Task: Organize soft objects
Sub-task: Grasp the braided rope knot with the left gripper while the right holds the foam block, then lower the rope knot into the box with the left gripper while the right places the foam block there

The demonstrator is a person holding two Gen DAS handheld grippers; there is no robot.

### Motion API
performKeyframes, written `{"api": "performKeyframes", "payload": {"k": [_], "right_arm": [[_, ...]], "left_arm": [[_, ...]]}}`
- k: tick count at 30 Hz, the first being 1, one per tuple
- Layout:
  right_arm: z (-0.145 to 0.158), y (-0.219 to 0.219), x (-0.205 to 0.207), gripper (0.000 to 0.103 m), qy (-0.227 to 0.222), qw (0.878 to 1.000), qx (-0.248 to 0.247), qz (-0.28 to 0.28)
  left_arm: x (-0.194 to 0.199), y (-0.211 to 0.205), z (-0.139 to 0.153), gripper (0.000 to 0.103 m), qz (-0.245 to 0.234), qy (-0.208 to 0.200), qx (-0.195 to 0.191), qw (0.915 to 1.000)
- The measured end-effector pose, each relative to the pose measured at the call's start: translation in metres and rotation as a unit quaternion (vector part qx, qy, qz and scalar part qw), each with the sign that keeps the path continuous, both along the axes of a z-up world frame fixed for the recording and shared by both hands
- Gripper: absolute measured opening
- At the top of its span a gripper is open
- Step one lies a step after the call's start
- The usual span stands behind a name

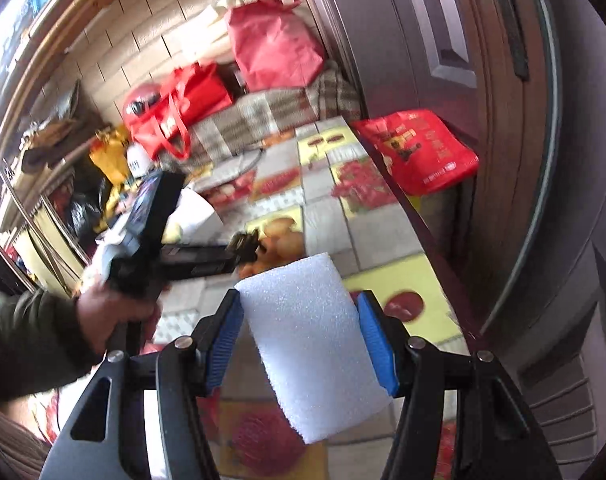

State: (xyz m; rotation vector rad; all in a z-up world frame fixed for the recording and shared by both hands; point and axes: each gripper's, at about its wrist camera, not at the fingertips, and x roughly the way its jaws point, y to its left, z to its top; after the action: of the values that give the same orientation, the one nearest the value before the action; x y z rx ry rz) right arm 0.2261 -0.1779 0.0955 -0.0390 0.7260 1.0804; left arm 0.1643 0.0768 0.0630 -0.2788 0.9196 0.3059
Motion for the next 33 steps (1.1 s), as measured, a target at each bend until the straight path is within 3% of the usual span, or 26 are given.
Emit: {"api": "performKeyframes", "payload": {"k": [4, 8, 11, 15, 24, 33], "right_arm": [[0.020, 0.015, -0.018, 0.059, -0.029, 0.999, 0.021, 0.005], [0.037, 0.033, -0.033, 0.059, -0.012, 0.998, 0.062, 0.009], [0.046, 0.047, -0.047, 0.059, 0.003, 0.997, 0.082, 0.007], [0.059, 0.068, -0.079, 0.059, -0.015, 0.997, 0.075, -0.001], [0.094, 0.091, -0.134, 0.059, -0.051, 0.994, 0.092, 0.003], [0.104, 0.110, -0.158, 0.059, -0.066, 0.994, 0.090, 0.014]], "left_arm": [[-0.056, -0.006, 0.043, 0.035, 0.014, -0.037, 0.012, 0.9991], [-0.118, -0.002, 0.081, 0.036, 0.051, -0.063, 0.024, 0.9964], [-0.161, 0.003, 0.101, 0.036, 0.070, -0.080, 0.040, 0.9936], [-0.209, 0.016, 0.120, 0.036, 0.092, -0.095, 0.054, 0.9897], [-0.270, 0.046, 0.143, 0.036, 0.129, -0.127, 0.071, 0.9808], [-0.296, 0.065, 0.156, 0.036, 0.155, -0.148, 0.077, 0.9738]]}}
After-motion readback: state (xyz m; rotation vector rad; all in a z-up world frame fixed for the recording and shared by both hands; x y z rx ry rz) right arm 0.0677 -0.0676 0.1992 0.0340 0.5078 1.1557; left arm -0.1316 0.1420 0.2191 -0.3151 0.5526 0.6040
